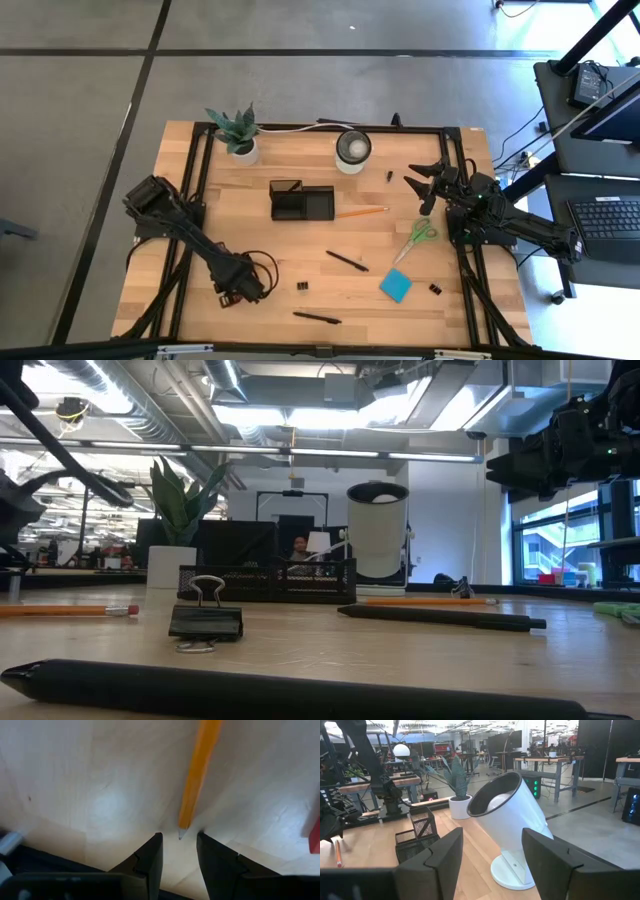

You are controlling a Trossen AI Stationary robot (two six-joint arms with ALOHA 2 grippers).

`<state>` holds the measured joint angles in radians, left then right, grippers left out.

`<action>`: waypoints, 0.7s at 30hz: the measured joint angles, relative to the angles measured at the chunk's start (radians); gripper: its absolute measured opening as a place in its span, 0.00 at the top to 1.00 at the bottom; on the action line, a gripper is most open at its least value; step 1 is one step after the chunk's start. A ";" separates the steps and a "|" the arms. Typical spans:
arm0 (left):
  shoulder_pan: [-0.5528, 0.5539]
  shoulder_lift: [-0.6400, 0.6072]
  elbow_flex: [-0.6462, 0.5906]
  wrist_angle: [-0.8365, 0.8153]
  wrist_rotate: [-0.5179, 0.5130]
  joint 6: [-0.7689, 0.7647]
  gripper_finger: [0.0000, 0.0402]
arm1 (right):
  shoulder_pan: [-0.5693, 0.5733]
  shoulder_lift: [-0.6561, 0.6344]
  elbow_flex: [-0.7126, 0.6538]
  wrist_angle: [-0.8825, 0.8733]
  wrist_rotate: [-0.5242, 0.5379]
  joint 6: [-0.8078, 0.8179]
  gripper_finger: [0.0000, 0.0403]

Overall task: Pick and place office supplies into organizer
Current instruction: Put the left yellow pencil in the desk organizer

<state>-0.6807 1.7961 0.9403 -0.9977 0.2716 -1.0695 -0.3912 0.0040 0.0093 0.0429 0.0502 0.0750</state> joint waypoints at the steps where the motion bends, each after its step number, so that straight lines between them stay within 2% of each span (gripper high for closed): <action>1: 0.002 0.006 0.000 0.001 0.001 0.012 0.71 | 0.000 0.000 0.000 0.000 0.000 0.000 0.49; 7: 0.022 0.018 -0.004 0.030 0.015 0.075 0.81 | 0.000 0.000 0.000 0.000 0.000 0.000 0.49; 14: 0.030 0.012 -0.038 0.088 0.044 0.054 0.95 | 0.000 0.000 0.000 -0.003 0.000 0.002 0.49; 21: 0.056 0.012 -0.041 0.092 0.047 0.062 0.99 | 0.000 0.000 0.000 -0.004 0.000 0.003 0.49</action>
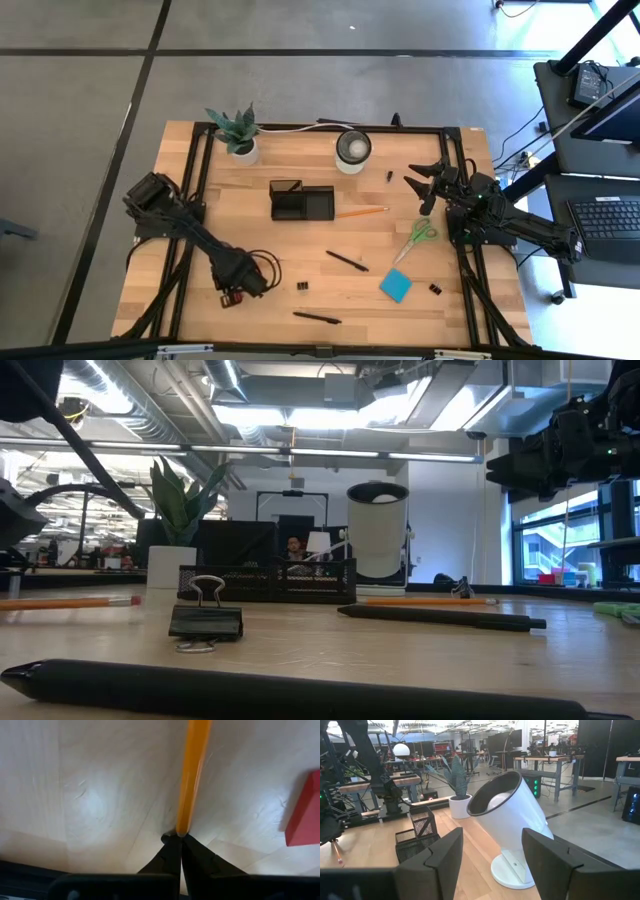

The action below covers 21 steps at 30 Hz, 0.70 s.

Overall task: Pick and place office supplies into organizer
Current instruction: Put the left yellow pencil in the desk organizer

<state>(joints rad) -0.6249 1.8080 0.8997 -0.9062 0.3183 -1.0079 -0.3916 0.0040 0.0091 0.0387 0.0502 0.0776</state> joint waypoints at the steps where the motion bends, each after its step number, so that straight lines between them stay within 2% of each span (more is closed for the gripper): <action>1: 0.007 0.000 0.000 0.000 0.000 0.000 0.99 | 0.000 0.000 0.000 0.000 0.000 0.000 0.49; 9: 0.094 0.006 -0.010 0.004 0.033 0.090 0.99 | 0.000 0.000 0.000 0.000 -0.009 0.058 0.49; 12: 0.123 0.006 -0.010 0.005 0.037 0.112 0.99 | 0.000 0.000 0.000 0.028 -0.117 0.082 0.49; 16: 0.143 0.006 -0.009 0.005 0.033 0.124 0.99 | 0.000 0.000 0.000 0.069 -0.371 0.102 0.49; 18: 0.148 0.006 -0.008 0.005 0.027 0.125 0.99 | 0.001 0.001 0.000 0.052 -0.407 0.105 0.49; 21: 0.163 0.006 -0.008 0.008 0.026 0.137 0.99 | 0.002 0.016 0.000 0.025 -0.399 0.101 0.49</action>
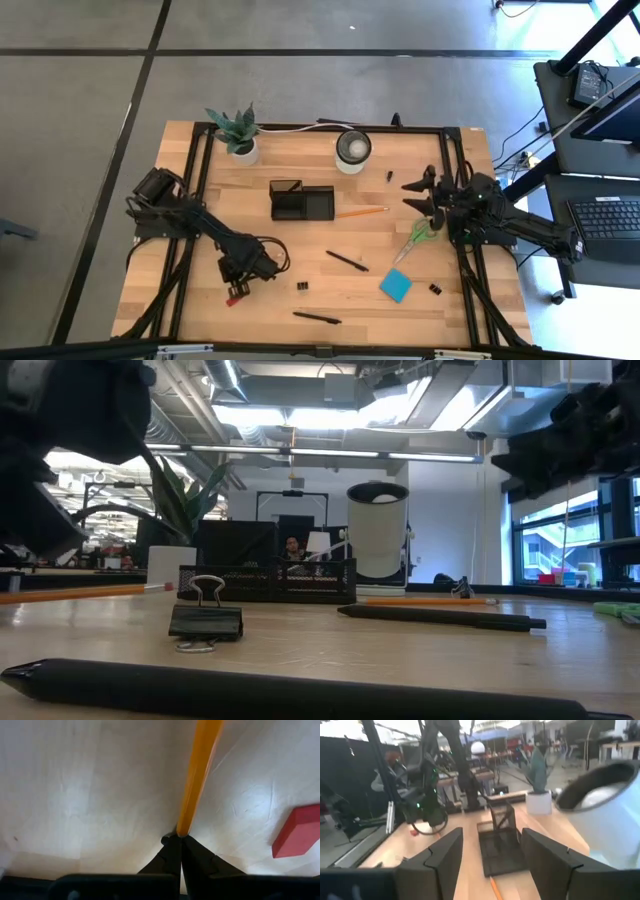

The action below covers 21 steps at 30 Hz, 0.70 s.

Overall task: Pick and place office supplies into organizer
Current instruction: Put the left yellow pencil in the desk organizer

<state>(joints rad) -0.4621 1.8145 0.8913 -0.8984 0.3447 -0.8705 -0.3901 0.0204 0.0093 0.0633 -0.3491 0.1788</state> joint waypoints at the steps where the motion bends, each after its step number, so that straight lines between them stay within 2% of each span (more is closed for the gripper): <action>1: 0.006 0.000 0.000 0.002 0.000 0.002 0.99 | 0.000 0.010 0.000 0.000 0.002 -0.002 0.49; 8: 0.045 0.002 0.000 0.006 0.005 0.045 0.99 | 0.036 0.132 0.000 0.005 0.007 -0.026 0.49; 12: 0.070 0.002 0.000 0.010 0.010 0.081 1.00 | 0.098 0.226 0.000 0.034 0.067 -0.046 0.49; 17: 0.101 0.003 0.000 0.016 0.012 0.110 1.00 | 0.183 0.358 0.007 0.176 0.080 -0.098 0.49; 21: 0.117 0.003 0.001 0.019 0.012 0.133 1.00 | 0.252 0.475 0.078 0.187 0.100 -0.139 0.49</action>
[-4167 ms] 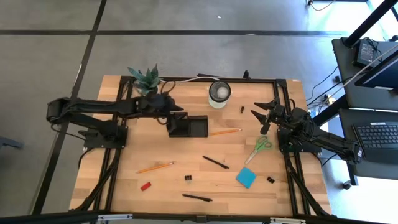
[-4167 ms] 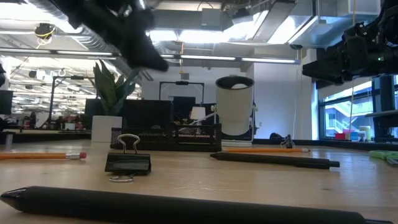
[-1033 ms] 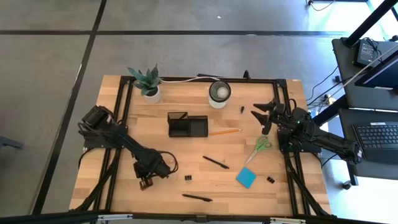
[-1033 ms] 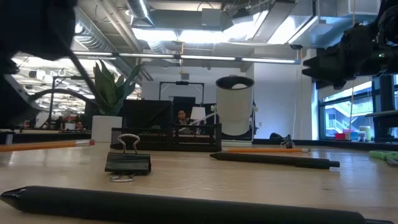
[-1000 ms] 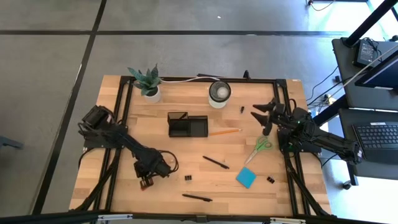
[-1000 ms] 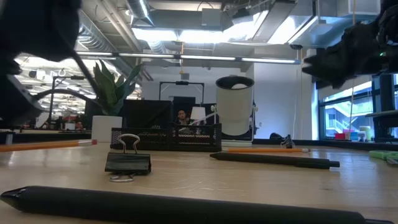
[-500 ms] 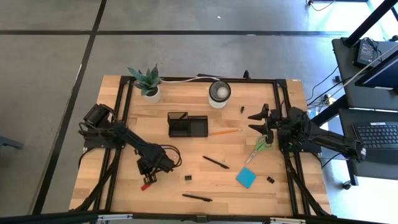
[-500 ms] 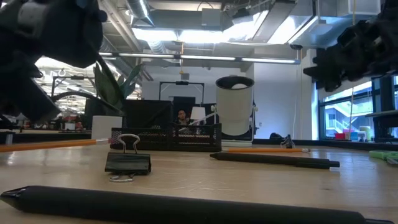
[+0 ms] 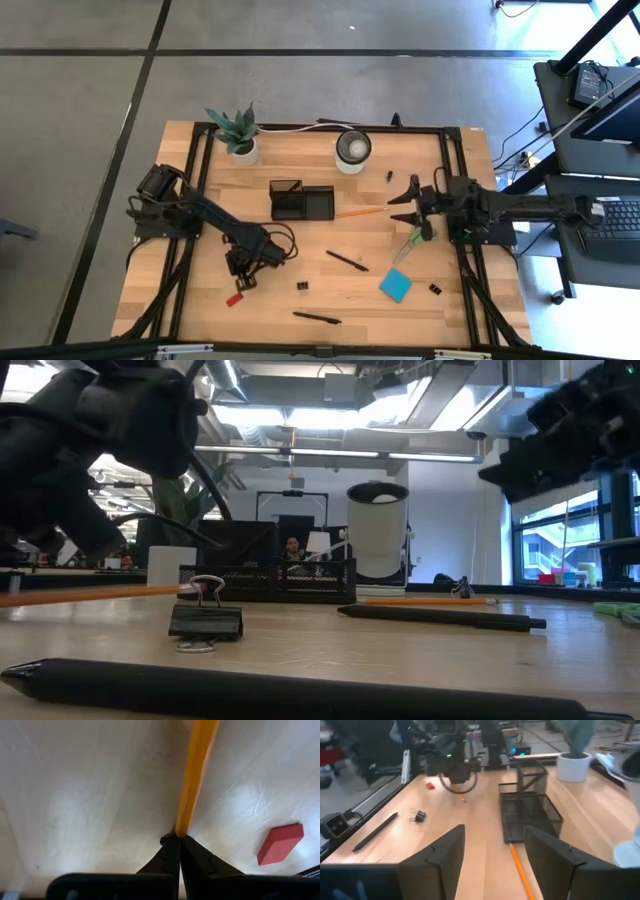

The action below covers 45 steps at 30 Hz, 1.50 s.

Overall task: Pick and place office supplies into organizer
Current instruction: Put the left yellow pencil in the desk organizer

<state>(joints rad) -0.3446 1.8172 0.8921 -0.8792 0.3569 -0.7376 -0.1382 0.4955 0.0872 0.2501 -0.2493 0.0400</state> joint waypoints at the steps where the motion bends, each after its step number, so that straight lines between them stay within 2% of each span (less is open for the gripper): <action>1: 0.001 0.000 0.000 0.000 0.000 0.000 1.00 | 0.018 0.034 0.023 0.001 0.014 -0.012 0.49; 6: 0.001 0.000 0.001 0.002 -0.001 0.000 1.00 | 0.099 0.231 0.130 0.006 0.120 -0.057 0.49; 15: 0.001 0.000 0.001 0.003 -0.002 0.000 1.00 | 0.171 0.596 0.286 0.225 0.127 -0.072 0.49; 23: 0.001 0.000 0.001 0.003 -0.002 0.001 1.00 | 0.182 0.758 0.433 0.281 0.124 -0.032 0.49; 28: 0.001 0.000 0.001 0.003 -0.002 0.001 1.00 | 0.192 0.888 0.476 0.298 0.124 -0.067 0.49; 32: 0.001 -0.001 0.001 0.003 -0.002 0.001 1.00 | 0.211 1.022 0.482 0.425 0.124 -0.042 0.49; 38: 0.000 -0.001 0.001 0.003 -0.002 0.001 1.00 | 0.229 1.229 0.483 0.721 0.124 0.012 0.49; 45: 0.000 -0.001 0.001 0.003 -0.003 0.001 1.00 | 0.253 1.422 0.615 0.743 0.130 -0.014 0.49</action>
<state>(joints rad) -0.3443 1.8164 0.8932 -0.8761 0.3540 -0.7364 0.1150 1.9175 0.7023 0.9934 -0.1196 0.0261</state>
